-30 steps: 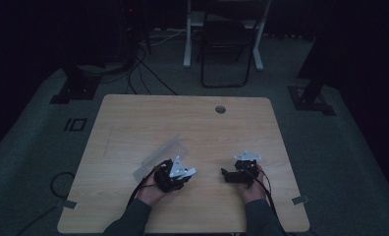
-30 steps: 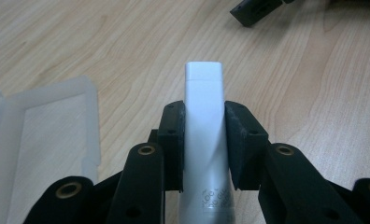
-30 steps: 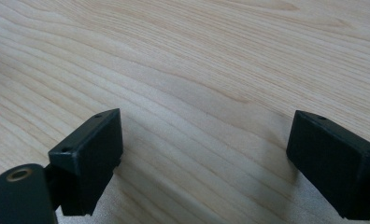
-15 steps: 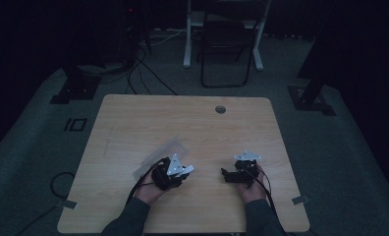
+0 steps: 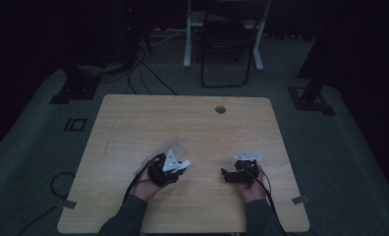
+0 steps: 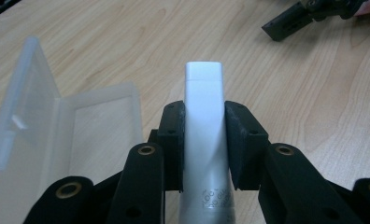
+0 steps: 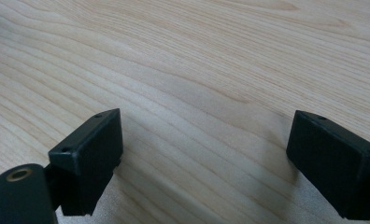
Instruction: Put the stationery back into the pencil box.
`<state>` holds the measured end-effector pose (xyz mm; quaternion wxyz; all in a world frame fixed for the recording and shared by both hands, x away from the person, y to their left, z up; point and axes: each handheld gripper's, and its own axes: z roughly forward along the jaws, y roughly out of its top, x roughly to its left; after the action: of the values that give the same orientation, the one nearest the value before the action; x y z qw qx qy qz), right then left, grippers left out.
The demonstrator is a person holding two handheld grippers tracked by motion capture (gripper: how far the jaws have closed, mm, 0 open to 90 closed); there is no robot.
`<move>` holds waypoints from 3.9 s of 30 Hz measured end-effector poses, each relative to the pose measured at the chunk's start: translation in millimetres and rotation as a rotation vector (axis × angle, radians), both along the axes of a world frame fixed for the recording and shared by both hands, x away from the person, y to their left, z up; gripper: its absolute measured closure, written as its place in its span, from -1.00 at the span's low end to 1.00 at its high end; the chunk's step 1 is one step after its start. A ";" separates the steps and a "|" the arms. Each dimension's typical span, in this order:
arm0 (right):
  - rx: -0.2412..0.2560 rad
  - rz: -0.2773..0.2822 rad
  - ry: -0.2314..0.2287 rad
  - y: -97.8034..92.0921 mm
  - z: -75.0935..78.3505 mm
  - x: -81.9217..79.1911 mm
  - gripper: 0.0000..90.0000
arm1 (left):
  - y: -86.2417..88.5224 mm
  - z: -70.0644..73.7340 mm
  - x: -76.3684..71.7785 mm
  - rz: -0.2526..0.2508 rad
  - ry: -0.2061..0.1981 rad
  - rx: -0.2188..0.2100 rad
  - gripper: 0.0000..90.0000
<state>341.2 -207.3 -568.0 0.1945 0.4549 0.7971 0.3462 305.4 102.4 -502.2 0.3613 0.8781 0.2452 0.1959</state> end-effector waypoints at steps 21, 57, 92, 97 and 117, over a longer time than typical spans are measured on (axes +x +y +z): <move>0.000 0.000 0.000 0.0 0.0 0.0 -0.77 | 6.5 1.5 7.1 0.033 -0.006 -0.011 0.56; 0.000 -0.001 0.001 0.1 0.0 0.0 -0.77 | 16.3 1.8 20.3 0.089 -0.020 0.000 0.56; 0.000 0.000 0.000 0.0 0.0 0.0 -0.77 | 20.2 -2.8 27.2 0.165 -0.043 0.026 0.56; 0.000 0.000 0.000 0.0 0.0 0.0 -0.77 | 20.8 -4.6 28.9 0.181 -0.045 0.023 0.56; 0.001 -0.001 0.001 0.0 0.0 0.0 -0.77 | 22.8 -13.5 36.4 0.211 -0.038 0.021 0.56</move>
<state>341.2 -207.3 -568.0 0.1942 0.4553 0.7969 0.3462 341.9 125.2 -515.7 0.3340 0.8473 0.3271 0.2522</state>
